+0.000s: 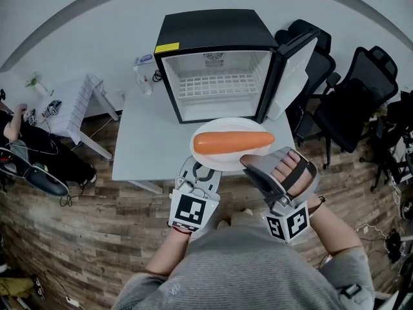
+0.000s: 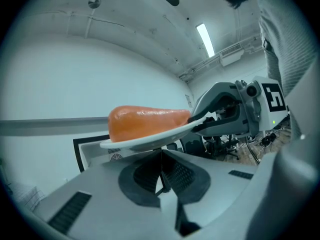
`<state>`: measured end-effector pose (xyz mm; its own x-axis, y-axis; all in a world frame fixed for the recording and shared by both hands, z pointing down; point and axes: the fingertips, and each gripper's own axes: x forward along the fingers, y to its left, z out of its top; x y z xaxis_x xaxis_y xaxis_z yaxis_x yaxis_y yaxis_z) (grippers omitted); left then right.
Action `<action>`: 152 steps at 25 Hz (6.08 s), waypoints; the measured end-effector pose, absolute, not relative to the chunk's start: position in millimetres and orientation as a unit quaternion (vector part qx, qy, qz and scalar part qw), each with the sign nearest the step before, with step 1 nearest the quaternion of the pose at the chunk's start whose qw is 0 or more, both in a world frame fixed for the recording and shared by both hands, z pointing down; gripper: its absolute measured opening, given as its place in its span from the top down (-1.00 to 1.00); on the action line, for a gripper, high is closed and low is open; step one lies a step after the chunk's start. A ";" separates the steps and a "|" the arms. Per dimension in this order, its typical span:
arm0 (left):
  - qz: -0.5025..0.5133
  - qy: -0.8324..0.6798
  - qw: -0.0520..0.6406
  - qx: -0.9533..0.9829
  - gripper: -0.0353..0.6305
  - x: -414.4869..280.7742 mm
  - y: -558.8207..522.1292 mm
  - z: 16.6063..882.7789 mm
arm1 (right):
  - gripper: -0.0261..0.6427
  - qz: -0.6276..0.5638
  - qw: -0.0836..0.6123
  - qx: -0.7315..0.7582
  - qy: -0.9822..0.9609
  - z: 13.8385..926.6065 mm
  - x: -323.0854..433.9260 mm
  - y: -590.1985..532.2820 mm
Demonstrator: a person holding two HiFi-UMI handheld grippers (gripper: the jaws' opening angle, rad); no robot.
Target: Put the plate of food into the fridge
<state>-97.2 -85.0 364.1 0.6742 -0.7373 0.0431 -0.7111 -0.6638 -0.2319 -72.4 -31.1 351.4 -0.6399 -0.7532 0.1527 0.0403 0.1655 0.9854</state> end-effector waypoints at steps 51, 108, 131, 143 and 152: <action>-0.146 0.465 0.047 -0.872 0.86 -92.3 -231.7 437.5 | 0.78 -0.563 0.362 0.215 -0.711 436.3 -50.6 -250.5; -0.175 0.477 -0.007 -0.861 0.86 -97.5 -265.6 487.5 | 0.79 -0.495 0.406 0.267 -0.720 550.7 -74.5 -407.9; -0.169 0.480 -0.009 -0.861 0.86 -90.4 -270.1 483.9 | 0.62 -0.258 0.478 0.168 -0.823 573.4 -74.3 -419.9; -0.174 0.480 -0.009 -0.860 0.86 -86.5 -278.8 490.5 | 0.45 -0.196 0.443 0.151 -0.862 552.8 -83.3 -408.6; -0.175 0.473 -0.008 -0.864 0.86 -80.0 -277.4 492.1 | 0.46 -0.210 0.447 0.150 -0.857 552.9 -80.2 -389.3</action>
